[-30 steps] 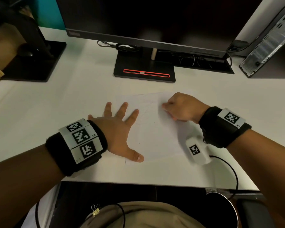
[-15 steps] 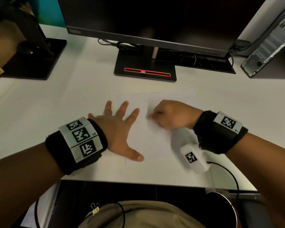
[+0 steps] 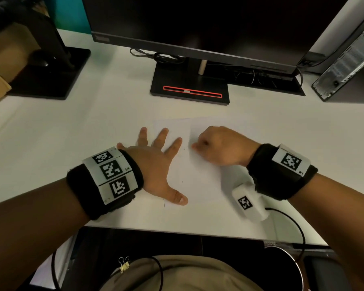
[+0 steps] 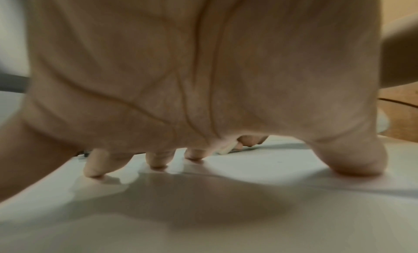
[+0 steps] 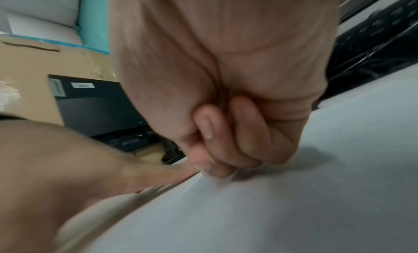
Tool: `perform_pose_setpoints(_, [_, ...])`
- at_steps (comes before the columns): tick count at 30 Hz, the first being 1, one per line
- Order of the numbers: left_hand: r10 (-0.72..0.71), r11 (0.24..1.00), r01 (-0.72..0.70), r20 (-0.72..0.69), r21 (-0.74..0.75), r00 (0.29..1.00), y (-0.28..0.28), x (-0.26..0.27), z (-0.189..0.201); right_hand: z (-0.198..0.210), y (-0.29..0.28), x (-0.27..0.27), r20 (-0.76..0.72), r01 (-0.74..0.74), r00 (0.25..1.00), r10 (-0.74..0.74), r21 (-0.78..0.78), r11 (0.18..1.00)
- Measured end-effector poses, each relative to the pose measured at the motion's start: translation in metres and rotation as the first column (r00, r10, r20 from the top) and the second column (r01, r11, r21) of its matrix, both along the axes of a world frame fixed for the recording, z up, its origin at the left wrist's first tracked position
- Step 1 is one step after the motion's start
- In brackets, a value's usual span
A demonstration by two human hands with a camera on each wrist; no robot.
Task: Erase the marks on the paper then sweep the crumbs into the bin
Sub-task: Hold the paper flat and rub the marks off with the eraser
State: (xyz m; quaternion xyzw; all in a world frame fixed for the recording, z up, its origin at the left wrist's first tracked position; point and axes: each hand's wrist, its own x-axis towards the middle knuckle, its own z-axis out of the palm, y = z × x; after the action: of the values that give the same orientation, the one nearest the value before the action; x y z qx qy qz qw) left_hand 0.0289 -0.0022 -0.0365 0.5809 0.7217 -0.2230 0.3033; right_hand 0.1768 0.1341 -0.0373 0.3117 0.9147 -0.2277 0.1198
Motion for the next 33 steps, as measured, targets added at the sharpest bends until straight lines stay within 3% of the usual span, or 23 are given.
perform_pose_setpoints(2, [-0.004,1.000,0.004,0.001,0.004,1.000,0.000,0.000,-0.001,-0.003,-0.009,-0.001,0.025,-0.055,0.998,0.057,-0.050,0.997])
perform_pose_setpoints(7, [0.003,1.000,-0.003,0.006,0.000,1.000,0.000,0.000,0.000,0.002,0.008,-0.004,-0.027,0.080,0.996,-0.081,-0.024,0.996])
perform_pose_setpoints(11, [-0.002,1.000,0.002,0.008,0.003,1.000,0.001,0.000,-0.002,-0.003,-0.015,-0.007,0.009,-0.059,0.998,0.060,-0.058,0.997])
perform_pose_setpoints(16, [0.004,1.000,-0.004,0.008,0.008,1.000,-0.001,0.000,0.000,0.004,0.006,-0.007,-0.036,0.083,0.996,-0.084,-0.020,0.996])
perform_pose_setpoints(20, [-0.005,1.000,0.004,0.006,0.023,1.000,0.000,0.000,-0.002,-0.004,-0.015,-0.008,-0.015,-0.067,0.998,0.067,-0.028,0.997])
perform_pose_setpoints(25, [-0.021,0.999,0.021,-0.008,0.042,1.000,-0.002,0.000,-0.002,0.000,0.002,-0.002,-0.035,0.041,0.998,-0.043,-0.062,0.997])
perform_pose_setpoints(30, [-0.003,0.979,0.007,-0.020,0.203,1.000,0.006,-0.009,0.004,-0.003,0.009,0.009,-0.067,0.112,0.990,-0.120,-0.112,0.987])
perform_pose_setpoints(33, [-0.002,0.977,0.016,-0.066,0.210,0.998,0.009,-0.013,0.004,0.000,0.011,0.009,-0.074,0.132,0.987,-0.140,-0.100,0.986])
